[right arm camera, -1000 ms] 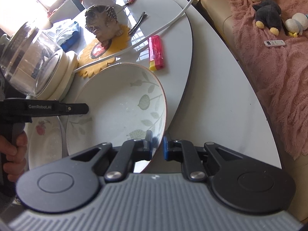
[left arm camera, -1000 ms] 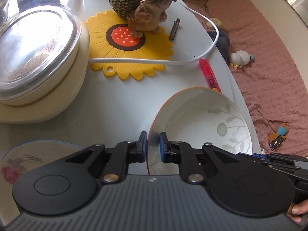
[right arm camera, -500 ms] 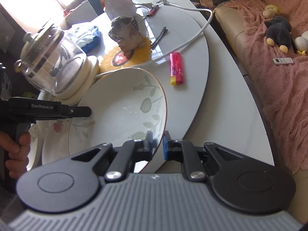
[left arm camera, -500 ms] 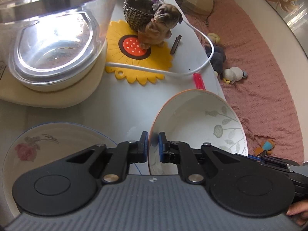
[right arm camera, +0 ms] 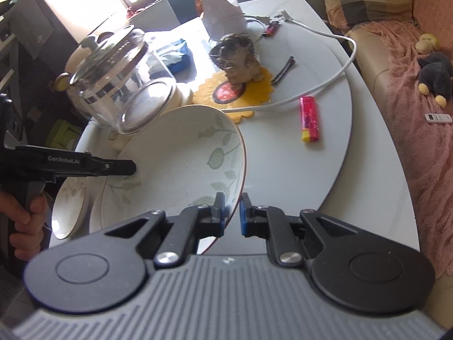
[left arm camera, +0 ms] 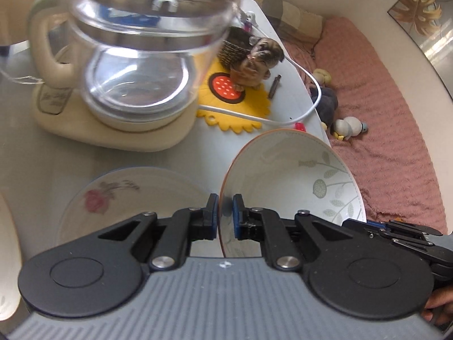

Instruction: Organize plates and bowls

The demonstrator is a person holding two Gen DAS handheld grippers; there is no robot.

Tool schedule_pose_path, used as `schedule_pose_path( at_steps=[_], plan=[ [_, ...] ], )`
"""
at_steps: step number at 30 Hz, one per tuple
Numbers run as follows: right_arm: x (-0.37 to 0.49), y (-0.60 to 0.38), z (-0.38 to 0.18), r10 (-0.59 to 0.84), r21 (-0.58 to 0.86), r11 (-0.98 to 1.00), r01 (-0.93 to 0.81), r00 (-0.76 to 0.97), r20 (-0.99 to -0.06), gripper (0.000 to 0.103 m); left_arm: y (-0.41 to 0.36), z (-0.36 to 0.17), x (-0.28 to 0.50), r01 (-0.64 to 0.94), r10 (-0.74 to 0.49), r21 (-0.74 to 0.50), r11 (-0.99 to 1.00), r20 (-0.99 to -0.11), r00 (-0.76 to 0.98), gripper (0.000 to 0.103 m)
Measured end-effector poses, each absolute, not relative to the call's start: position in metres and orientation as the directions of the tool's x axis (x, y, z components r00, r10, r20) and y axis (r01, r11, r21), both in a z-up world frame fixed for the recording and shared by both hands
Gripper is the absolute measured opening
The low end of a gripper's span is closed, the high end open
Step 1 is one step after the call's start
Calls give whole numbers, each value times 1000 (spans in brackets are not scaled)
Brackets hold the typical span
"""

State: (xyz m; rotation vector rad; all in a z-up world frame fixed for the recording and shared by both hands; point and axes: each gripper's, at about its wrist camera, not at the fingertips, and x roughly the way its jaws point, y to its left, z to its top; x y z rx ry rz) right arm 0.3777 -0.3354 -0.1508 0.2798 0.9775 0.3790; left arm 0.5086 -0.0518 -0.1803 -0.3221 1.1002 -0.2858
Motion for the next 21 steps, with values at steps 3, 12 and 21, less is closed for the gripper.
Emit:
schedule_pose_path(
  at_steps=[3,12,21],
  plan=[
    [379,-321,-148,440,386,897,-215,496,-748,14,-35,-181,500,36,-372,-398,917,-819,437,12],
    [384,-265,-163,500,383,861,-334,429,-752,14,21,-194,467,-92,-296,-374,923,-843,449,12],
    [386,-218,-187,522,367,828,-423,347,-779,14,63,-218,441,-203,-242,-355,913,-869,432,13]
  ],
)
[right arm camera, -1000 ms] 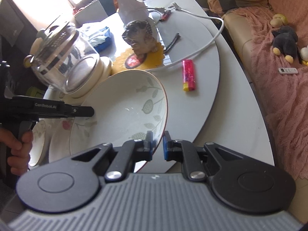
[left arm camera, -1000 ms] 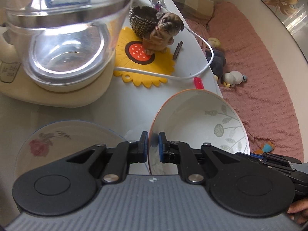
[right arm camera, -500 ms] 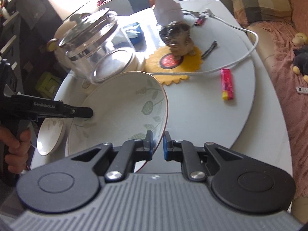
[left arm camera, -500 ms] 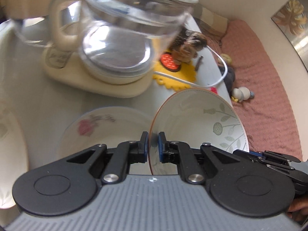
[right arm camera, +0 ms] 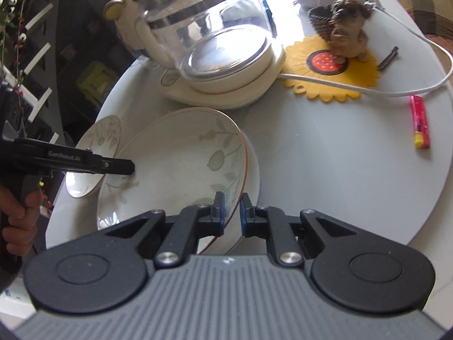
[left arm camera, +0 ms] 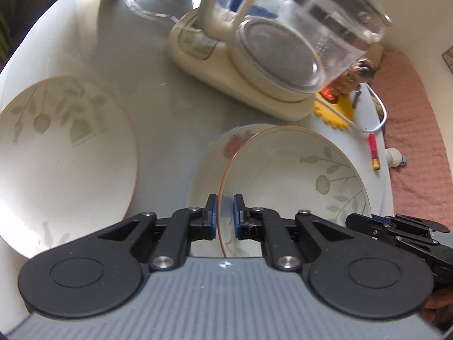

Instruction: Organize plates and bowls

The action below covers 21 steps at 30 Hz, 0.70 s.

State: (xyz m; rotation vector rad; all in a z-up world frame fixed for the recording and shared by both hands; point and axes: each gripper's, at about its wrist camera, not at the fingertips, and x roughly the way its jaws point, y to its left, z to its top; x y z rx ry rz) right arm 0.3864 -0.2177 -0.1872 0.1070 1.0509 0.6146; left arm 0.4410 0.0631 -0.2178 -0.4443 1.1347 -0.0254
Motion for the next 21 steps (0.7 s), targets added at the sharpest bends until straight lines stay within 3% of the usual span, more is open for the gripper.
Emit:
schedule_pose_path(
  at_steps=[21],
  plan=[
    [411,-199,-209,470,320,848,-422,322,-822,14,65,-224,449,-194,-194,-288,938,-898,396,12]
  ],
)
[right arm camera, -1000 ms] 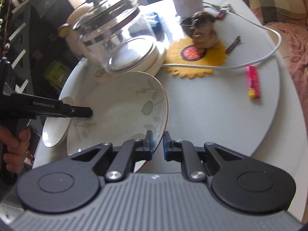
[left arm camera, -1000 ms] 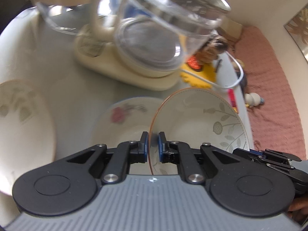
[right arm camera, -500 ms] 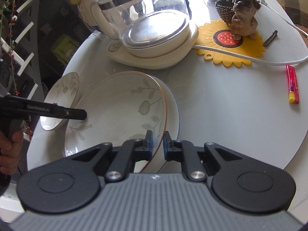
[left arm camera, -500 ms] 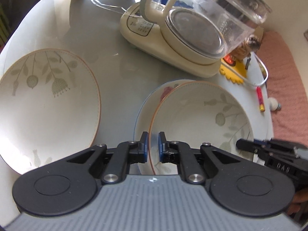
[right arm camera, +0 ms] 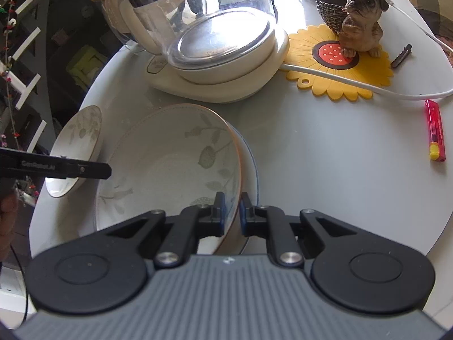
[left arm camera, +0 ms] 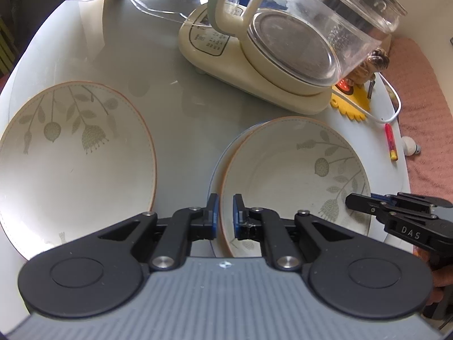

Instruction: Organize plates and bowls

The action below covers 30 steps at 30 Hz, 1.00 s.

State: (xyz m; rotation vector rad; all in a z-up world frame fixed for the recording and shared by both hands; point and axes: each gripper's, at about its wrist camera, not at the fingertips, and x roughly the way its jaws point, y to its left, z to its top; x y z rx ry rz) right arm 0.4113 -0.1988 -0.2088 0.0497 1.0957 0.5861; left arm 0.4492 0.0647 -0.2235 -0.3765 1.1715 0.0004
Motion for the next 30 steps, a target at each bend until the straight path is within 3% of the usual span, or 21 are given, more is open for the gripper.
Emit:
schedule_pose_path(
  at_steps=[6,16,24,30],
  plan=[
    [414,-194,-206,430,308,877,-370,317,-845,14,70,-212,441,-253,-216,-347,903,-877,429,12],
    [405,-203,-182,410,303,904,-302,407,-816,15,64,-171,417,-263,-171,-338,904,-849,500,13],
    [375,-208,-128,458,304,881,-364,489,-742,15,47,-123,381,-228,-134,-317,921,-805,579,13],
    [341,-214,-78,480,308,873,-379,549,-684,15,41,-82,342,-221,-144,-370,902,-743,654,13]
  ],
)
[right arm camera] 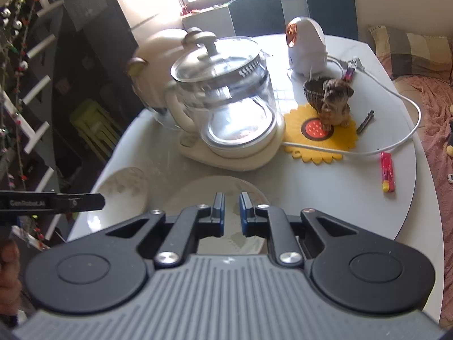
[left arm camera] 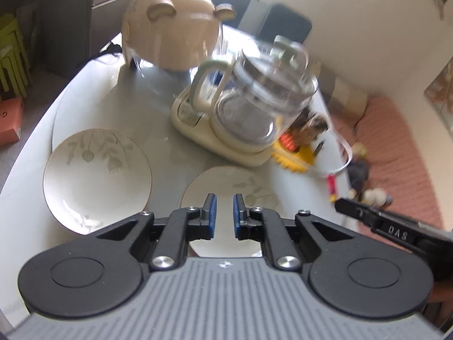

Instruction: Organize plates and bowls

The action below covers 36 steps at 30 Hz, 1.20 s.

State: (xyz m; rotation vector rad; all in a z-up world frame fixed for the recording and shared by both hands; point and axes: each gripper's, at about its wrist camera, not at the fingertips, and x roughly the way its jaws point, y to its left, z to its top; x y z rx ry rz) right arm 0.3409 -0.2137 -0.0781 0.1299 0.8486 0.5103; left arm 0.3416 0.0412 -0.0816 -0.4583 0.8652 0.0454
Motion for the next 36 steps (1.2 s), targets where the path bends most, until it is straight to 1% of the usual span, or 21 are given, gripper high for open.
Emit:
schedule_pose_path(
  at_steps=[5,10,16,20,21,28,31,36],
  plan=[
    [304,-223,-40,482,286,873,-394,616,-623,15,42,-53,310,-212,-146,-396,893,-702,697,13],
    [275,-232,-22,478,288,878,-383,656,-585,15,32,-36,284,-167,-139,-354,920,-695,706,13],
    [248,-240,-12,476,291,879,-378,657,-585,15,23,-23,252,-155,-143,-359,921,-679,720,13],
    [232,-240,-9,496,303,867,-395,636,-592,14,19,-16,235,-178,-102,-334,926,-672,733,13],
    [228,-239,-9,498,298,866,-402,632,-593,14,18,-15,232,-175,-109,-340,924,-673,732,13],
    [215,-238,-15,522,299,848,-438,596,-610,15,-7,-24,210,-171,-133,-337,926,-714,688,13],
    [212,-240,-20,532,304,840,-449,576,-620,15,-14,-29,203,-181,-149,-357,917,-724,674,13],
    [206,-245,-24,552,309,825,-473,557,-621,15,-21,-29,194,-209,-129,-357,910,-726,676,13]
  ],
)
